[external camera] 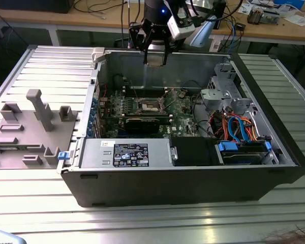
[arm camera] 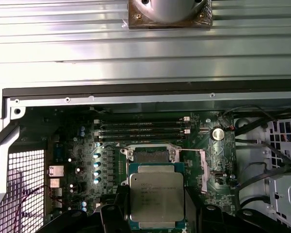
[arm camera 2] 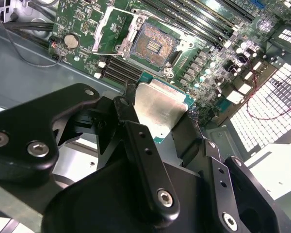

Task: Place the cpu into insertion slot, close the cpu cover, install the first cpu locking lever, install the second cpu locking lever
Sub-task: 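Place the cpu into insertion slot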

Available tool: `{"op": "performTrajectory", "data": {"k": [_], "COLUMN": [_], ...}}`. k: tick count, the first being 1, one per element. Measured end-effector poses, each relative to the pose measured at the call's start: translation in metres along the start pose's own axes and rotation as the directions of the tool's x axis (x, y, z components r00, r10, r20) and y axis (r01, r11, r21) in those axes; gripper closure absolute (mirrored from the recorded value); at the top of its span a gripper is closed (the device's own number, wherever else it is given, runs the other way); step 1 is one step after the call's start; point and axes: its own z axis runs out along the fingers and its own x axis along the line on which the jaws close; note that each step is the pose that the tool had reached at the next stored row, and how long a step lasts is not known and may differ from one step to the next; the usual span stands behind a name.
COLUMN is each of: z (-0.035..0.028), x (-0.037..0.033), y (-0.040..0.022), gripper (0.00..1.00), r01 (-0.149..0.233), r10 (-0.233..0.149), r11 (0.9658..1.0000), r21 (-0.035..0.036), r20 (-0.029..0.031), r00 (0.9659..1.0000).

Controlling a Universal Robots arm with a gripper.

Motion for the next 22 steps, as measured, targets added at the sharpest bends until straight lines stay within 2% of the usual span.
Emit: {"op": "performTrajectory", "data": {"k": [22], "z": [0.005], "x": [-0.0001], "y": [-0.0004], "gripper": [0.45], "r01": [0.0], "r10": [0.0], "r11": [1.0], "r21": [0.0], "r20": [0.0], "r00": [1.0]}}
